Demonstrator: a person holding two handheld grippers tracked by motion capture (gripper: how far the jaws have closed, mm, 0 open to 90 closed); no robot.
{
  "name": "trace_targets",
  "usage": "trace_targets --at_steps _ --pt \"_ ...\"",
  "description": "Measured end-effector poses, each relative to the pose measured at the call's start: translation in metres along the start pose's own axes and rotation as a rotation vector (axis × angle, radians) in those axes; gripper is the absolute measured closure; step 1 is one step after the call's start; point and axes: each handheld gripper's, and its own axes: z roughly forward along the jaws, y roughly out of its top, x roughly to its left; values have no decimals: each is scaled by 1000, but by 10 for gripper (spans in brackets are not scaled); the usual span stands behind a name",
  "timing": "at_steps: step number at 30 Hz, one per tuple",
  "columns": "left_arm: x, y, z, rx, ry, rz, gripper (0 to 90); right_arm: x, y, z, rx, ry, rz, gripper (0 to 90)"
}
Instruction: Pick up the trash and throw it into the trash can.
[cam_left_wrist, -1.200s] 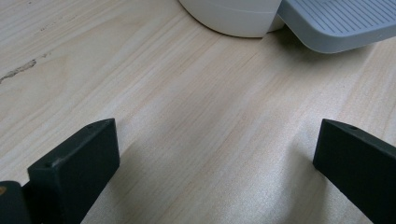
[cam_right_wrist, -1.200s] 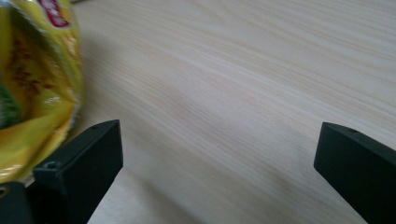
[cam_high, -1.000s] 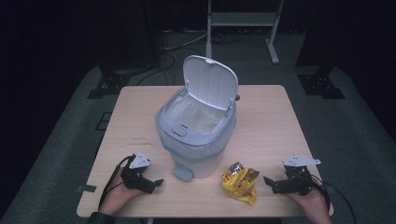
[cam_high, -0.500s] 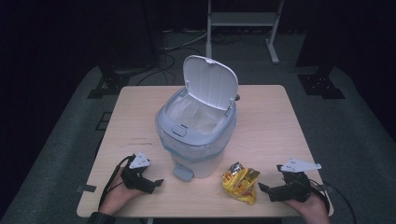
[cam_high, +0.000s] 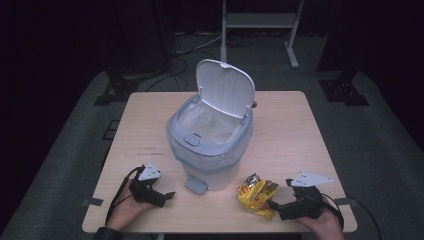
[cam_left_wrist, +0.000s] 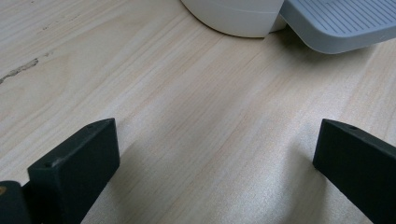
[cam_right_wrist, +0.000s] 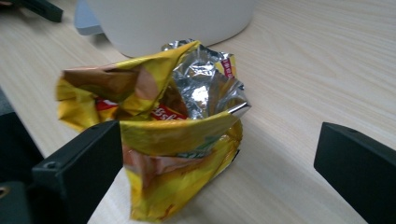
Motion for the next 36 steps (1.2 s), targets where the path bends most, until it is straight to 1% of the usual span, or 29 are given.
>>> trace_targets --at_steps 2,3,7,9,14,16,17,18,20,22,24,27,28,33,36 --pt "0 0 0 0 0 0 0 -2 1 3 2 -7 -4 4" --pt "0 0 0 0 0 0 0 -5 3 5 7 -22 -11 4" --pt "0 0 0 1 0 0 0 -10 5 7 5 -40 -8 4" --pt "0 0 0 0 0 -1 0 -15 7 8 2 -61 -8 4" --pt "0 0 0 3 0 3 0 -29 14 9 -9 -96 13 4" --pt "0 0 0 3 0 3 0 -32 17 9 -15 -91 31 5" --pt "0 0 0 3 0 3 0 -32 21 8 -26 -69 47 6" --pt "0 0 0 3 0 3 0 -32 21 8 -26 -69 47 6" --pt "0 0 0 3 0 3 0 -29 24 5 -45 -53 43 45" --pt "0 0 0 3 0 3 0 -26 27 4 -59 -36 46 46" --pt "0 0 0 3 0 3 0 -23 29 5 -61 -26 42 49" --pt "0 0 0 3 0 3 0 -20 31 9 -46 -16 41 68" --pt "0 0 0 3 0 2 0 -20 31 11 -35 -7 42 111" --pt "0 0 0 3 0 3 0 -16 30 18 -3 22 46 163" --pt "0 0 0 3 0 3 0 -14 29 20 18 40 46 225"
